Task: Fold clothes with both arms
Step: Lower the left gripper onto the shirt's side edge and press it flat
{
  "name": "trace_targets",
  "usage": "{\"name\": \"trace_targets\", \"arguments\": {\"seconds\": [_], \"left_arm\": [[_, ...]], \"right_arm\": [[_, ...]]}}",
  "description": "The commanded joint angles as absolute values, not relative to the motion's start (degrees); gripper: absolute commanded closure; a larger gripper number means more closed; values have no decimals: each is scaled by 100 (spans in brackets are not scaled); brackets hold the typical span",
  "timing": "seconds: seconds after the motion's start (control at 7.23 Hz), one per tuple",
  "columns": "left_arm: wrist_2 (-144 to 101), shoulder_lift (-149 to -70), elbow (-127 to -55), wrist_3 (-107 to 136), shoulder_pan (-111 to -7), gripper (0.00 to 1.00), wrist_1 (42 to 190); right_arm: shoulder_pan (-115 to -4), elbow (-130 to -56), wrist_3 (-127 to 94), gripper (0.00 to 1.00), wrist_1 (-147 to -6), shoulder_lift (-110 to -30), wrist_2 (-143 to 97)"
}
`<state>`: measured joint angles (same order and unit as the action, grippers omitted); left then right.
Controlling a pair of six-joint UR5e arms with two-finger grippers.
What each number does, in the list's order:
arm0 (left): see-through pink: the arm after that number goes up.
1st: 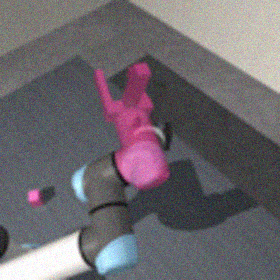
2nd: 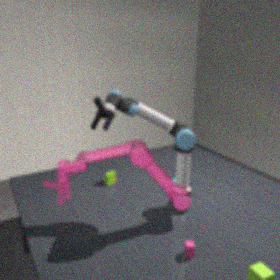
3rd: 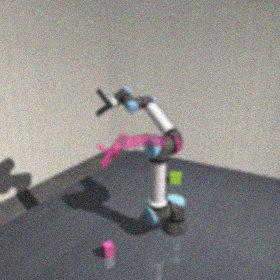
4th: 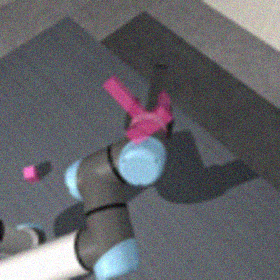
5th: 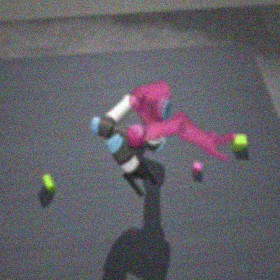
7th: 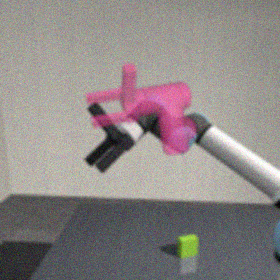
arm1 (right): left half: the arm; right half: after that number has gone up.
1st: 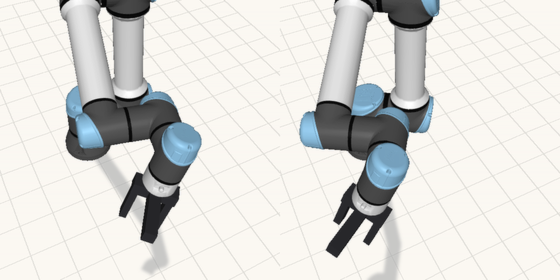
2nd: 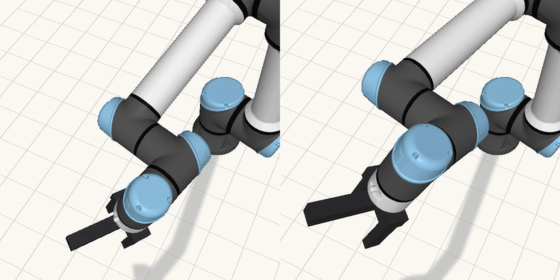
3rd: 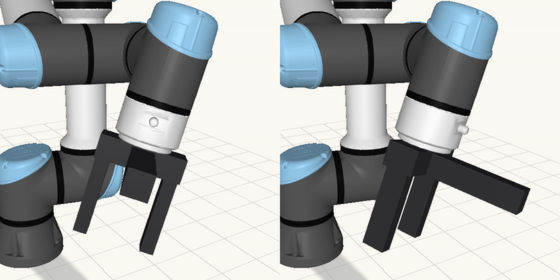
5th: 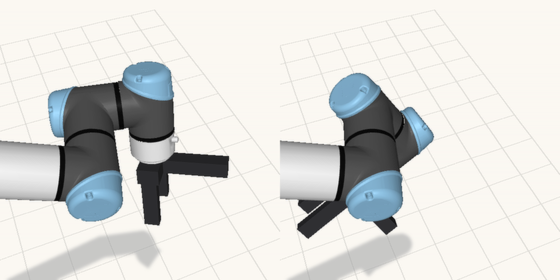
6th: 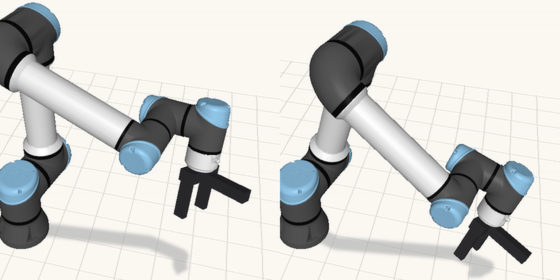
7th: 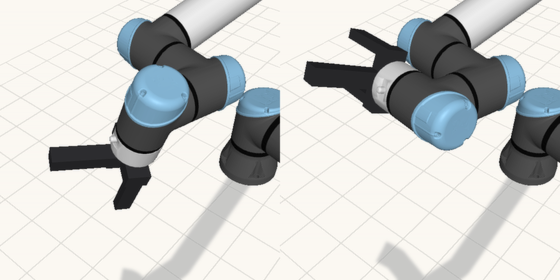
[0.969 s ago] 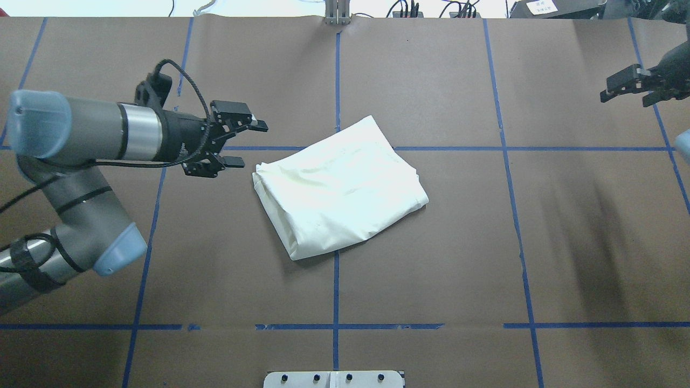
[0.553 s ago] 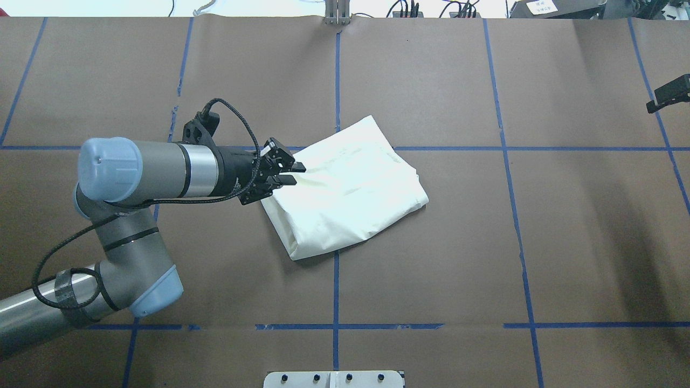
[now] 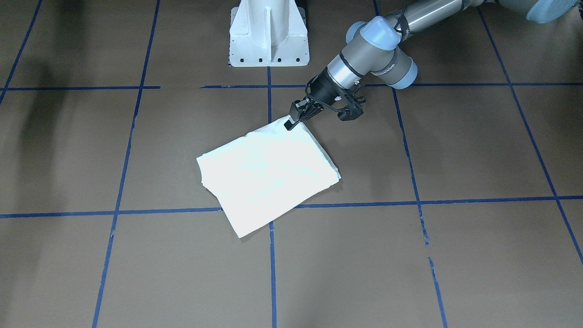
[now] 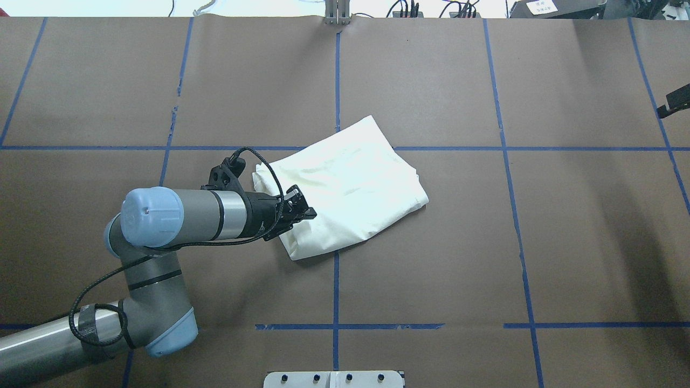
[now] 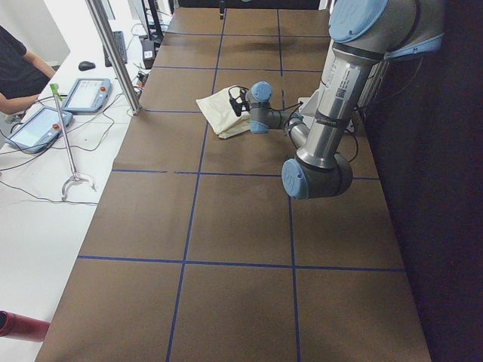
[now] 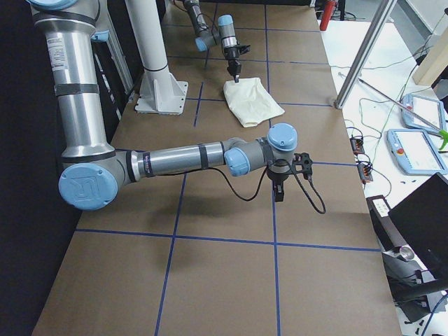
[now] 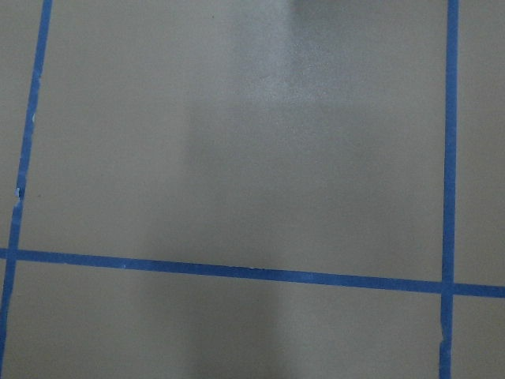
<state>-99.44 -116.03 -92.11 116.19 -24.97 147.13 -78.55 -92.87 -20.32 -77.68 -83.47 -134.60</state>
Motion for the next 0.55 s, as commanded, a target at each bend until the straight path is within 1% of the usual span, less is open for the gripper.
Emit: {"name": "trace_targets", "arguments": {"seconds": [0.0, 0.42], "left_arm": [[-9905, -11593, -9132, 11584, -2295, 100, 14529], [-9914, -11592, -9141, 11540, -2101, 100, 14179]], "right_arm": [[-7857, -9290, -2039, 0, -7804, -8324, -13474], [-7857, -9290, -2039, 0, -7892, -8288, -13465]]}}
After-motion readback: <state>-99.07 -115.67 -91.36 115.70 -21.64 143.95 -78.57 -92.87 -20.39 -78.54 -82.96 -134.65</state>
